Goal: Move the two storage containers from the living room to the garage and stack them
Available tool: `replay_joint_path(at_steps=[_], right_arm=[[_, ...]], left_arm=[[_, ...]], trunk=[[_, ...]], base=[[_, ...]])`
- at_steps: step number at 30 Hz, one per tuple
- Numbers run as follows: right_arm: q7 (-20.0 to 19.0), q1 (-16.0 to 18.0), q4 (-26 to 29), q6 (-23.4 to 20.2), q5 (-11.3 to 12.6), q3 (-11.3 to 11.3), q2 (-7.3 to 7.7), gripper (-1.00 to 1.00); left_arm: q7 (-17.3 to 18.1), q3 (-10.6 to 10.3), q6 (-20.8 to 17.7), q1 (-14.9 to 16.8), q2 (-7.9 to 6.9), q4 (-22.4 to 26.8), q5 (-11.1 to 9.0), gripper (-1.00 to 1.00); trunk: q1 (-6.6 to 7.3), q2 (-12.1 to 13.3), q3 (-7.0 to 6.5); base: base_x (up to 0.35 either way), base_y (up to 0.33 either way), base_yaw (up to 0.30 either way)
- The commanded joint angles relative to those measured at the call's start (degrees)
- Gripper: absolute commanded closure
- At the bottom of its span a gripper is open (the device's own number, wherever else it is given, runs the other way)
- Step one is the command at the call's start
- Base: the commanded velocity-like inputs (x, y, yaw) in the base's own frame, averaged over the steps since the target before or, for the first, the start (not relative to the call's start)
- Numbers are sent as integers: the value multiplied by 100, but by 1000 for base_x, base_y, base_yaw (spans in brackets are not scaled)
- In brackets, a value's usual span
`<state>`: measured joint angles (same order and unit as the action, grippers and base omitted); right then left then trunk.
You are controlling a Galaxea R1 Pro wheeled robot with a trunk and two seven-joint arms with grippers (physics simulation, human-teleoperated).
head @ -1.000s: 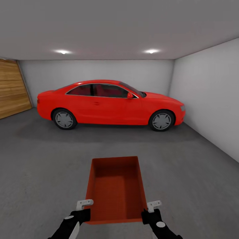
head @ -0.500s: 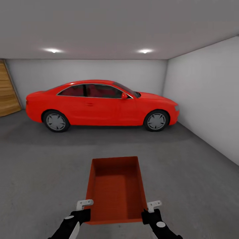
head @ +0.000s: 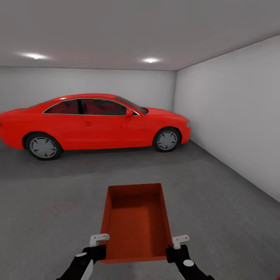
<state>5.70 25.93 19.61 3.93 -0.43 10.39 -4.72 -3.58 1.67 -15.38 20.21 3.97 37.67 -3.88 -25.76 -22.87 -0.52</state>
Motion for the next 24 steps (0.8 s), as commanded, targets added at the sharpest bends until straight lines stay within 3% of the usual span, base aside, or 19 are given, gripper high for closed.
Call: replay_joint_path(at_steps=[1, 24], right_arm=[[-447, 0, -19, 11, 34, 86, -170, 100], [-447, 0, -19, 11, 34, 88, -170, 100]], left_arm=[[-82, 52, 455, 0, 7, 22, 115, 100], [-82, 52, 453, 0, 10, 22, 115, 100]], trunk=[[-2, -5, 3], [-2, -5, 3]], base=[[0, 0, -285], [0, 0, -285]])
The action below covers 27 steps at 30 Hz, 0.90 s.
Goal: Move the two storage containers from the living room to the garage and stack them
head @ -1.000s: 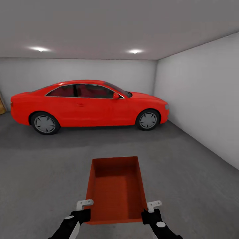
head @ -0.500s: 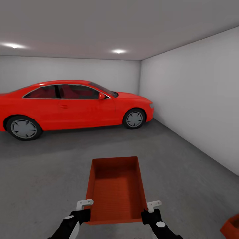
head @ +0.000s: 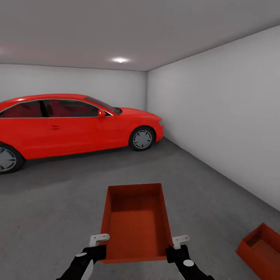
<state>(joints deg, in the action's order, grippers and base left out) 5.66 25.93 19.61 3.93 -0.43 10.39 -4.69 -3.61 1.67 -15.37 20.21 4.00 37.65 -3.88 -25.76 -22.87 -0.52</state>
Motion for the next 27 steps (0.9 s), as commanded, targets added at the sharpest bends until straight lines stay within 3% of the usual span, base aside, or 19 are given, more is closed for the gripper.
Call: replay_joint_path(at_steps=[1, 27], right_arm=[[-443, 0, -19, 11, 34, 89, -174, 100], [-443, 0, -19, 11, 34, 86, -174, 100]], left_arm=[[-79, 53, 453, 0, 9, 23, 116, 100], [-79, 44, 464, 0, 5, 25, 116, 100]], trunk=[[-2, -5, 3], [-2, -5, 3]], base=[[0, 0, -285], [0, 0, -285]])
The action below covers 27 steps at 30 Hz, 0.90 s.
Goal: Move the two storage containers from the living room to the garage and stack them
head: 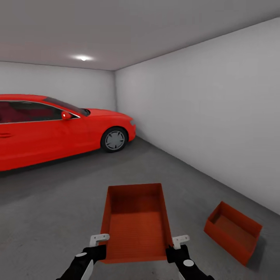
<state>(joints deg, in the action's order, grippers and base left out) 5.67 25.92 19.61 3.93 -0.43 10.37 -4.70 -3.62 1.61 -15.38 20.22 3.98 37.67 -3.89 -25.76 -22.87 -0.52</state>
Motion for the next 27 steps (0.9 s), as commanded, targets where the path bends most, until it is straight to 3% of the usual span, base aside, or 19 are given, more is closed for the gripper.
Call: replay_joint_path(at_steps=[1, 12, 27], right_arm=[[-444, 0, -19, 11, 34, 88, -176, 100], [-444, 0, -19, 11, 34, 90, -174, 100], [-444, 0, -19, 11, 34, 88, -172, 100]], left_arm=[[-78, 50, 466, 0, 7, 24, 117, 100], [-78, 58, 466, 0, -2, 21, 117, 100], [-78, 67, 449, 0, -11, 21, 117, 100]], trunk=[[-2, -5, 3], [-2, -5, 3], [-2, -5, 3]], base=[[0, 0, -285], [16, 25, -285], [225, 183, -285]])
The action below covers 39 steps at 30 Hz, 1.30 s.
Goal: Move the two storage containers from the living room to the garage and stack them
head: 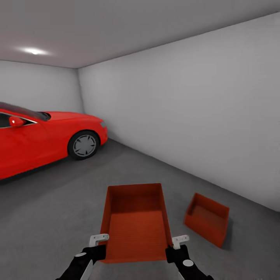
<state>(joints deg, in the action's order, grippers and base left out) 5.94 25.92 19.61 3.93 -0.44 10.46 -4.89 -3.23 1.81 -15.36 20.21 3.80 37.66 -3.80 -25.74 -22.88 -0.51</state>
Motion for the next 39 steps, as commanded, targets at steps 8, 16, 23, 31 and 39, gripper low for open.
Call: replay_joint_path(at_steps=[8, 16, 23, 31, 39], right_arm=[[-471, 1, -19, 11, 35, 79, -153, 100], [-471, 1, -19, 11, 35, 80, -156, 100], [-471, 1, -19, 11, 35, 79, -153, 100], [-471, 1, -19, 11, 35, 81, -155, 100], [-471, 1, -19, 11, 35, 81, -157, 100]], left_arm=[[-125, 48, 438, 0, 7, 22, 108, 100], [-125, 48, 437, 0, 7, 22, 108, 100], [-125, 48, 437, 0, 7, 22, 108, 100], [-136, 48, 437, 0, 7, 22, 108, 100], [-142, 48, 437, 0, -2, 22, 108, 100]], trunk=[[-4, -4, 3], [-4, -4, 3], [-4, -4, 3], [-4, -4, 3], [-4, -4, 3]], base=[[246, 182, -285], [258, 172, -285], [273, 141, -285], [305, 68, -285], [326, 2, -285]])
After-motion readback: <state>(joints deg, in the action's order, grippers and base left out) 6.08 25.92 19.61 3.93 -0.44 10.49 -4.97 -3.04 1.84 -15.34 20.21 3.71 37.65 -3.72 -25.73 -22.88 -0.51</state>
